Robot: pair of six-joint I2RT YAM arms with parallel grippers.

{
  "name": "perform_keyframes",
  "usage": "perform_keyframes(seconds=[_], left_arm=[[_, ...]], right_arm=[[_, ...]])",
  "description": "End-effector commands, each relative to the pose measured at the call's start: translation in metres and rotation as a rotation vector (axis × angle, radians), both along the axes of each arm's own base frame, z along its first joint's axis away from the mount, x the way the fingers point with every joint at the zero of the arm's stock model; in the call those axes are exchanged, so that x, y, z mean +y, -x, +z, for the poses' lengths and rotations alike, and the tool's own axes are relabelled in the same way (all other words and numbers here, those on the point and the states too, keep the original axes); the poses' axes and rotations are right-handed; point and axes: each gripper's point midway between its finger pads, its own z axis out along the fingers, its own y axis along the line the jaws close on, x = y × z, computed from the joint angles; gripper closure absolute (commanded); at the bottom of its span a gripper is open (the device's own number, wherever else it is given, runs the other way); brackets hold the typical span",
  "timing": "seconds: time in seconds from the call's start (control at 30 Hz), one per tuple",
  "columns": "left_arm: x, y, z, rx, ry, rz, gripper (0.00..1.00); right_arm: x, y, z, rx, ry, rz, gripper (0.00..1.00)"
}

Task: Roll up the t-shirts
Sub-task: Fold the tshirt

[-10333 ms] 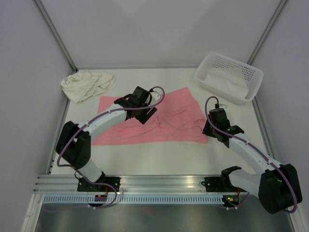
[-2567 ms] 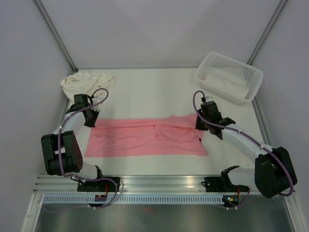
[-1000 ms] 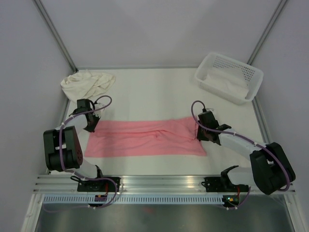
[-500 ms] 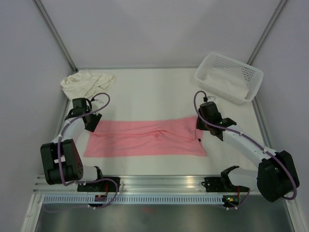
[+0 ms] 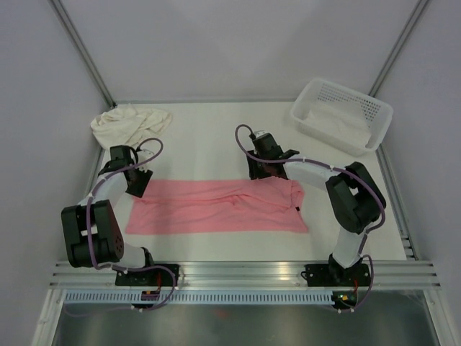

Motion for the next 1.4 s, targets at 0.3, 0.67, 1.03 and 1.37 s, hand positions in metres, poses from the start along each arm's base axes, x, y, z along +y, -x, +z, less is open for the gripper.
perform_keyframes(seconds=[0.3, 0.67, 1.03, 1.37], left_arm=[[0.006, 0.0, -0.02, 0.031, -0.004, 0.084, 0.36], [0.009, -0.004, -0.014, 0.015, -0.019, 0.078, 0.36], [0.009, -0.002, -0.016, 0.02, -0.02, 0.073, 0.37], [0.011, -0.001, -0.013, 0.014, -0.037, 0.07, 0.37]], right_arm=[[0.028, 0.0, -0.002, 0.015, -0.099, 0.061, 0.61], [0.021, 0.012, -0.005, 0.027, -0.091, 0.031, 0.89], [0.013, 0.013, -0.009, 0.029, -0.046, 0.036, 0.77], [0.01, 0.01, -0.02, 0.031, -0.01, 0.033, 0.82]])
